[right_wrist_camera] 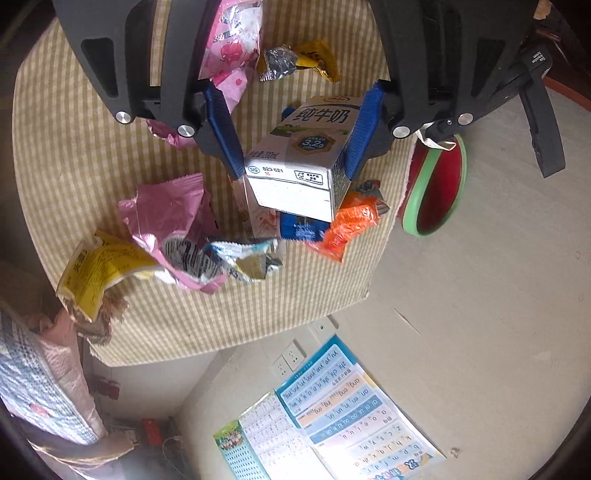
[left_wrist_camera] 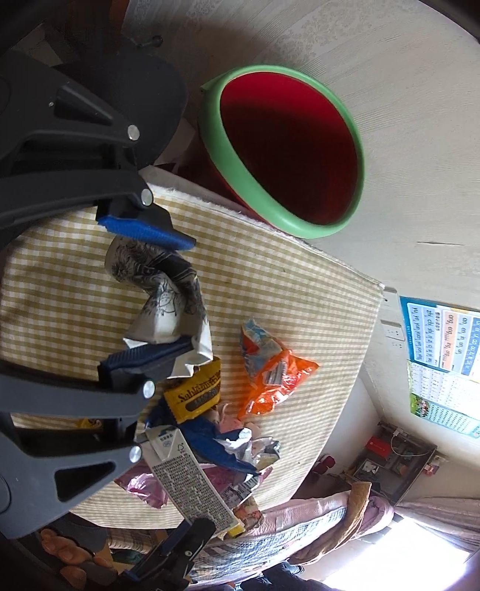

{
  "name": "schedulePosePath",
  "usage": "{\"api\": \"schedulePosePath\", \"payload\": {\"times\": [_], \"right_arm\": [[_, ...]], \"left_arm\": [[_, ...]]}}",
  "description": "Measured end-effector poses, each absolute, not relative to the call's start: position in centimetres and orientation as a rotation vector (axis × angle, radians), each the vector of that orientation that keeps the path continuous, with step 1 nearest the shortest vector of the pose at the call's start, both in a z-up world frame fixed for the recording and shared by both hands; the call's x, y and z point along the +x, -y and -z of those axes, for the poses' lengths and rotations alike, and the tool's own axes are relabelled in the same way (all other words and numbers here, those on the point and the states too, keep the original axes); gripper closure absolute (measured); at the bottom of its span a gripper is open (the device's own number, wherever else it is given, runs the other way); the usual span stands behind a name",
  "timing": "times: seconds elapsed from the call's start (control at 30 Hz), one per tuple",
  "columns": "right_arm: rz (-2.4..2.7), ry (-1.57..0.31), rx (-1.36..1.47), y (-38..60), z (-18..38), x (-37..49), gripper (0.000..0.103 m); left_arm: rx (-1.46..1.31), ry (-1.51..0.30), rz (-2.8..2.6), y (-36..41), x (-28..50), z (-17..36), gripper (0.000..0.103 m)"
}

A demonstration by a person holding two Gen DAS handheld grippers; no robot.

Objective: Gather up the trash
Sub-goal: 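Carry the white wrapper and milk carton over the bin and open both grippers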

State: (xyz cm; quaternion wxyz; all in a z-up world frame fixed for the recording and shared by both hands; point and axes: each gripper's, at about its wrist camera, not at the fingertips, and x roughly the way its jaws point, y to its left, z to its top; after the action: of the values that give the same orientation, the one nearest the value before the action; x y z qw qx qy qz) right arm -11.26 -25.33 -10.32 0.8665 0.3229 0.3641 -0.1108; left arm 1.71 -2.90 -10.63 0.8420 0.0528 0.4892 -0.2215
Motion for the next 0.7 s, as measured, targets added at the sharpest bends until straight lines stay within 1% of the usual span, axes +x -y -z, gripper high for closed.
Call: {"api": "schedulePosePath", "payload": {"times": [0.23, 0.4, 0.7], "right_arm": [[0.196, -0.716, 0.596, 23.6, 7.2, -10.8, 0.048], [0.170, -0.719, 0.555, 22.2, 6.5, -9.5, 0.048], [0.122, -0.739, 0.500, 20.1, 6.3, -7.9, 0.048]], "left_arm": [[0.117, -0.918, 0.466, 2.4, 1.4, 7.9, 0.056], [0.135, -0.846, 0.445, 2.0, 1.4, 6.5, 0.056], [0.126, -0.790, 0.385, 0.1, 2.5, 5.3, 0.056]]}}
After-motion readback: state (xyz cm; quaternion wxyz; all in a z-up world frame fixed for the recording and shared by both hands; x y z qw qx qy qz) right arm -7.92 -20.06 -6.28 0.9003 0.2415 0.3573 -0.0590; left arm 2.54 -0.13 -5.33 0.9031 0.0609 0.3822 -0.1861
